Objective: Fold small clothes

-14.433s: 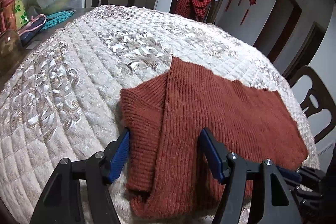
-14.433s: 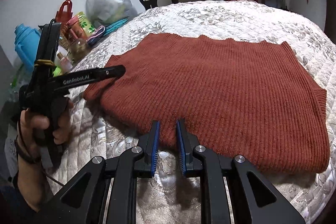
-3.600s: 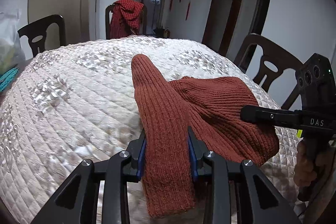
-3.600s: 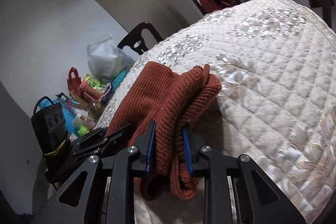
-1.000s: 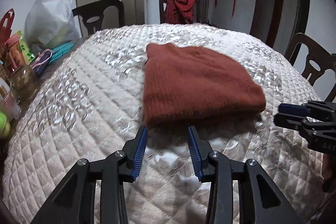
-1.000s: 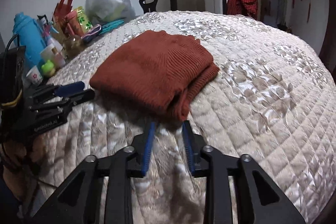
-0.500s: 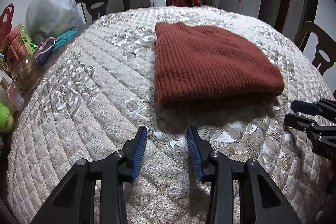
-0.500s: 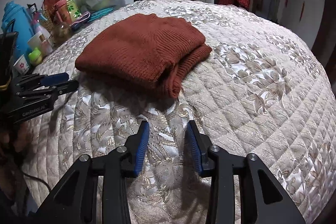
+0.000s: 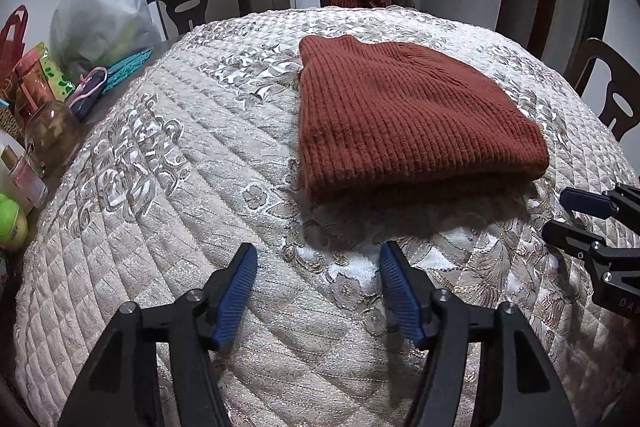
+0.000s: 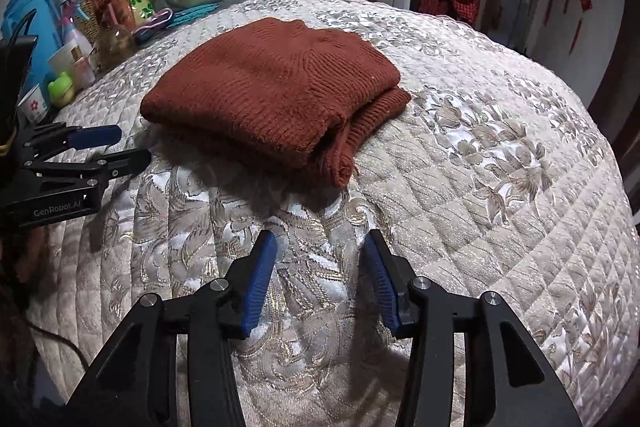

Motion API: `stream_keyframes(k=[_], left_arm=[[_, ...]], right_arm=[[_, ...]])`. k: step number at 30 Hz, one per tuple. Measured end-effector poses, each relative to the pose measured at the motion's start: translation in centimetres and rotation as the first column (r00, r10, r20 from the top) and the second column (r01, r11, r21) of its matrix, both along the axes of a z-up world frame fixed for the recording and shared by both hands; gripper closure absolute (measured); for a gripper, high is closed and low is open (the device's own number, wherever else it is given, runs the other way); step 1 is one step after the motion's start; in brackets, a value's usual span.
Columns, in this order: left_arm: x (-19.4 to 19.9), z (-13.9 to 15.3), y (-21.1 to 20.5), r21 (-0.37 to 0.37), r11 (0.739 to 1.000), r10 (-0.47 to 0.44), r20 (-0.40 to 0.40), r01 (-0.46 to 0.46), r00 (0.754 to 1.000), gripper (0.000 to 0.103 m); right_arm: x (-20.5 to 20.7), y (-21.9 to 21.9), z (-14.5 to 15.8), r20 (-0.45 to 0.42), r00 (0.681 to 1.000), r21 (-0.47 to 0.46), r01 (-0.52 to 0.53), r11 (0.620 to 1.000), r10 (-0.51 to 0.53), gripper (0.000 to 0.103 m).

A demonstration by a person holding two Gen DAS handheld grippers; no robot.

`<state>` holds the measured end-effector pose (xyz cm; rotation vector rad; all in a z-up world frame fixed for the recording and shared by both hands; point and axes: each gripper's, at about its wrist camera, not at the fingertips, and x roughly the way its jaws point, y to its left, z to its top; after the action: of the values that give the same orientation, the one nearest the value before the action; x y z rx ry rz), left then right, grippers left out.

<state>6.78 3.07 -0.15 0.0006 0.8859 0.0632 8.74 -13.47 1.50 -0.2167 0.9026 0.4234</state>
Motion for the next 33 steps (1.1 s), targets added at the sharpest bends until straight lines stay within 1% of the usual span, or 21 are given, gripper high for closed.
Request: stream_keyframes(k=[12, 33], left_arm=[[-0.06, -0.02, 0.08, -0.002, 1.000, 0.007, -0.002, -0.007, 1.000, 0.032], [-0.07, -0.06, 0.18, -0.007, 1.000, 0.006, -0.002, -0.006, 1.000, 0.031]], right_arm=[[0.01, 0.11, 0.05, 0.002, 1.000, -0.006, 0.001, 1.000, -0.001, 0.056], [0.01, 0.13, 0.04, 0.003, 1.000, -0.006, 0.001, 1.000, -0.001, 0.056]])
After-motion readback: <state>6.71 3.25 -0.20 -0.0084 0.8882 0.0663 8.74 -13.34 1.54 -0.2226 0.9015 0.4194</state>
